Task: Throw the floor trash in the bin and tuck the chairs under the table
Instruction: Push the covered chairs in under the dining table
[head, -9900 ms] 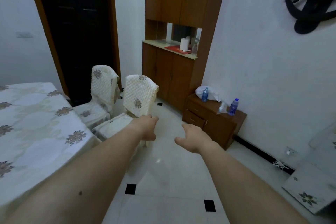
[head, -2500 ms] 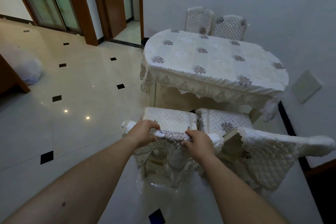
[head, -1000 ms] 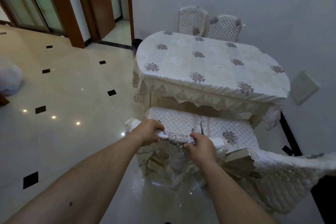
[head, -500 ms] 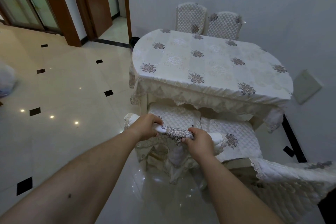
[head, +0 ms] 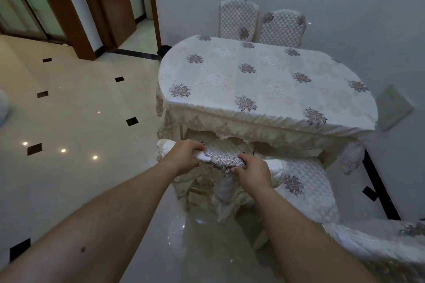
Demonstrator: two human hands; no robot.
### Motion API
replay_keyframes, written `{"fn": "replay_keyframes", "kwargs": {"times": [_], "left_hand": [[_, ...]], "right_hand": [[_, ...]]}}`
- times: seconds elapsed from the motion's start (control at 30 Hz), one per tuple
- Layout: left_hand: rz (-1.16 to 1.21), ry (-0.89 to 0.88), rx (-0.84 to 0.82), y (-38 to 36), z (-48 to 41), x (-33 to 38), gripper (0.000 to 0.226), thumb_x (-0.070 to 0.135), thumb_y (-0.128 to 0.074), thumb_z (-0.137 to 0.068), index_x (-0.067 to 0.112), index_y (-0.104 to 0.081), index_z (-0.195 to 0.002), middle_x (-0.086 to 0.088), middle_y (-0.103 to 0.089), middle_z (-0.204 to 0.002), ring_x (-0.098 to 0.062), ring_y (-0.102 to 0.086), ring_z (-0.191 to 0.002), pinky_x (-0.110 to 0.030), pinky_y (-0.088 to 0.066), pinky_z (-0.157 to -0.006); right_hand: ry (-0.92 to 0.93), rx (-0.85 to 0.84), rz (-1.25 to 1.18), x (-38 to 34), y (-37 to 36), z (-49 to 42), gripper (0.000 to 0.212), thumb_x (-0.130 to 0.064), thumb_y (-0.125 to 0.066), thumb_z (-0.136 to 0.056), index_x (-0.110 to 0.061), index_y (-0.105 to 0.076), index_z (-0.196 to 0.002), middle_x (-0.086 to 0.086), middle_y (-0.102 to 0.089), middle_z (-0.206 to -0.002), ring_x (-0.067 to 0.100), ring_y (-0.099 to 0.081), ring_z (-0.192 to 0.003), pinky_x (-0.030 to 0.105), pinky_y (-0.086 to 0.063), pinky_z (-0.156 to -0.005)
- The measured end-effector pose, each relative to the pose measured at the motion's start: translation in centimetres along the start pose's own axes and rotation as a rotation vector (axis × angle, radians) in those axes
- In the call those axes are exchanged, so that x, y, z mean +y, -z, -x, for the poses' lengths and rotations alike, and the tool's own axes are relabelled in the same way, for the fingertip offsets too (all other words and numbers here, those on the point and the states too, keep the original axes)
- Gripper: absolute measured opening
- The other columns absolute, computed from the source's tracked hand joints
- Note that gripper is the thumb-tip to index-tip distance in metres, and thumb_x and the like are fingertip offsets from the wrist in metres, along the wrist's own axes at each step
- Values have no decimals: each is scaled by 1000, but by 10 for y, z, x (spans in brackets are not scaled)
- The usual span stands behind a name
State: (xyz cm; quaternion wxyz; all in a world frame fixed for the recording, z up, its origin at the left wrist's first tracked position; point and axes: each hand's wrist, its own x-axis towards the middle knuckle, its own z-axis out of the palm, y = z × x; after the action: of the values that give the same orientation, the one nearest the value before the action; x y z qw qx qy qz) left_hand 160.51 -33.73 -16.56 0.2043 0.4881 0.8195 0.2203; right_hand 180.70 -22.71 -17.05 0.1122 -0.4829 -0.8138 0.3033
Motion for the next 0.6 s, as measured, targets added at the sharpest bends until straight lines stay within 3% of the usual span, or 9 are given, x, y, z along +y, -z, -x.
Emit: {"fn": "replay_keyframes", "kwargs": {"times": [0.07, 0.2, 0.33, 0.6], "left_hand": [[-6, -2, -6, 1, -13, 2, 46, 12, -81, -79, 19, -70, -123, -3, -68, -123, -23, -61, -112, -30, -45, -88], [-8, 5, -11, 6, -40, 8, 39, 10, -80, -78, 18, -72, -116, -2, -70, -115, -23, -62, -106, -35, -50, -87], [-9, 8, -23, 9, -68, 9, 35, 11, -81, -77, 18, -72, -110, -1, -70, -107, -23, -63, -99, -33, -48, -80], [-31, 49, -4, 16, -123, 12, 42, 11, -79, -80, 14, -69, -121, -6, -69, -117, -27, -62, -107, -37, -51, -89]], "right_hand": [[1, -9, 5, 0, 4, -14, 28, -26, -79, -85, -14, -73, -109, 4, -72, -99, 27, -65, -100, 40, -54, -86], [31, -25, 40, -2, 12, -41, 16, -26, -78, -84, -21, -75, -99, -11, -53, -74, 23, -61, -87, 33, -50, -75], [49, -48, 69, -3, 16, -72, 13, -27, -76, -82, -23, -74, -94, -3, -70, -84, 23, -64, -87, 31, -47, -69], [24, -46, 27, -6, 19, -131, 29, -23, -76, -87, -18, -74, -116, 8, -75, -107, 30, -66, -101, 39, -55, -85]]}}
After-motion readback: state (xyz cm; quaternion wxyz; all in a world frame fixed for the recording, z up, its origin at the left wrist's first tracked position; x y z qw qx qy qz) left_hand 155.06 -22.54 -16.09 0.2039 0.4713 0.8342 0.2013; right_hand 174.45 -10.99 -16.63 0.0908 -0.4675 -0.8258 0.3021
